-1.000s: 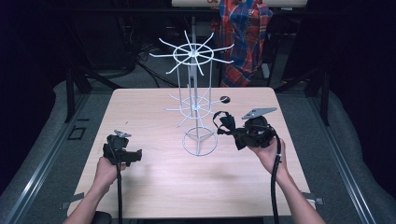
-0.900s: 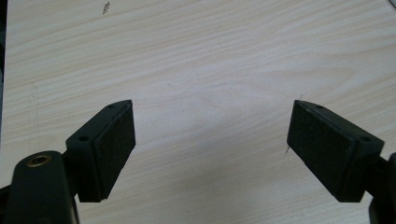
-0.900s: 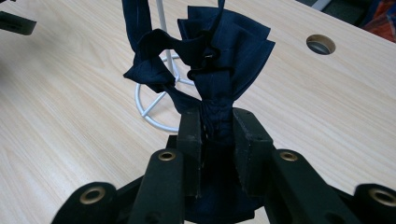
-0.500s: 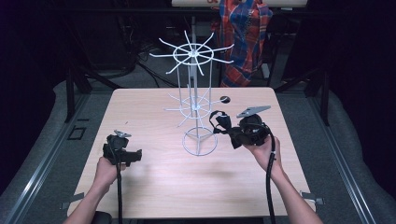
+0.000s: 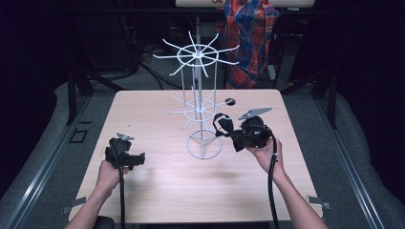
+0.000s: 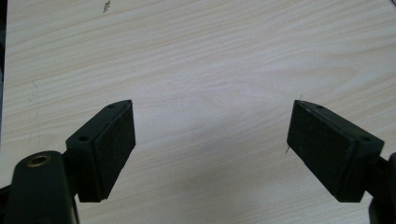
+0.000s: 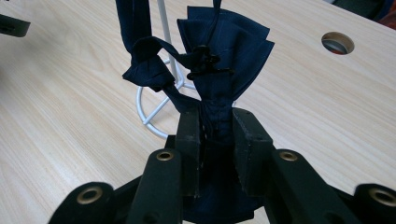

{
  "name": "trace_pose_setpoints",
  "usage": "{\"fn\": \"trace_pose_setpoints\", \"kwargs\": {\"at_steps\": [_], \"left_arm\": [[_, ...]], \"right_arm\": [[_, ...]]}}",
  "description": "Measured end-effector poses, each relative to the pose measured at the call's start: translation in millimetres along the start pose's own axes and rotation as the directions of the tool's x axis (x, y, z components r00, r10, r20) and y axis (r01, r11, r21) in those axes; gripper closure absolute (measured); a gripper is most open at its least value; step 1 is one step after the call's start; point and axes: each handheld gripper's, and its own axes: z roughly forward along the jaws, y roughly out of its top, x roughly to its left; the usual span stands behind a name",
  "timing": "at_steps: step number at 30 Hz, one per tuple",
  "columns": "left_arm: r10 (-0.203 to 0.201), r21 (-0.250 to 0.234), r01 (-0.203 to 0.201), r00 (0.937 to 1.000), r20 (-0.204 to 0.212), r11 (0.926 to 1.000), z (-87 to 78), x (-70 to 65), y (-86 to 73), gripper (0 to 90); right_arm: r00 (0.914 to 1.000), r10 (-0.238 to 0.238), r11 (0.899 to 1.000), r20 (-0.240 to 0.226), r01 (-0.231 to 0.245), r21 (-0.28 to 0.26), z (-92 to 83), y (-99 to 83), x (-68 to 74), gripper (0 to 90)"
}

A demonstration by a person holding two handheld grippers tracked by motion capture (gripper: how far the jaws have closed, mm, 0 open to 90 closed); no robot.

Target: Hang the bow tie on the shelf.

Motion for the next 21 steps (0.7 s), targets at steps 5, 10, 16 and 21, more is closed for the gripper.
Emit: {"fn": "trace_pose_setpoints", "kwargs": {"at_steps": [5, 10, 16, 21], "left_arm": [[0.002, 0.0, -0.002, 1.0, -0.003, 1.0, -0.2, 0.5, -0.1, 15.6], [0.003, 0.002, -0.003, 1.0, -0.003, 1.0, 0.1, 0.6, 0.0, 15.6], [0.0, 0.003, 0.0, 1.0, -0.001, 1.0, 0.5, 0.3, 0.0, 15.6], [0.002, 0.004, -0.002, 1.0, -0.003, 1.0, 0.4, 0.8, -0.1, 15.6]], "right_arm": [[1.0, -0.003, 1.0, -0.001, 0.003, -0.001, 4.2, 0.9, 0.0, 73.5], [0.9999, 0.009, 1.0, -0.007, -0.009, -0.006, 7.4, 1.3, -0.6, 74.1], [0.9999, 0.001, 1.0, -0.015, -0.001, 0.003, 11.6, 1.8, 1.0, 74.3], [0.9998, -0.003, 1.0, -0.018, 0.003, 0.009, 16.3, 2.1, 2.7, 74.0]]}}
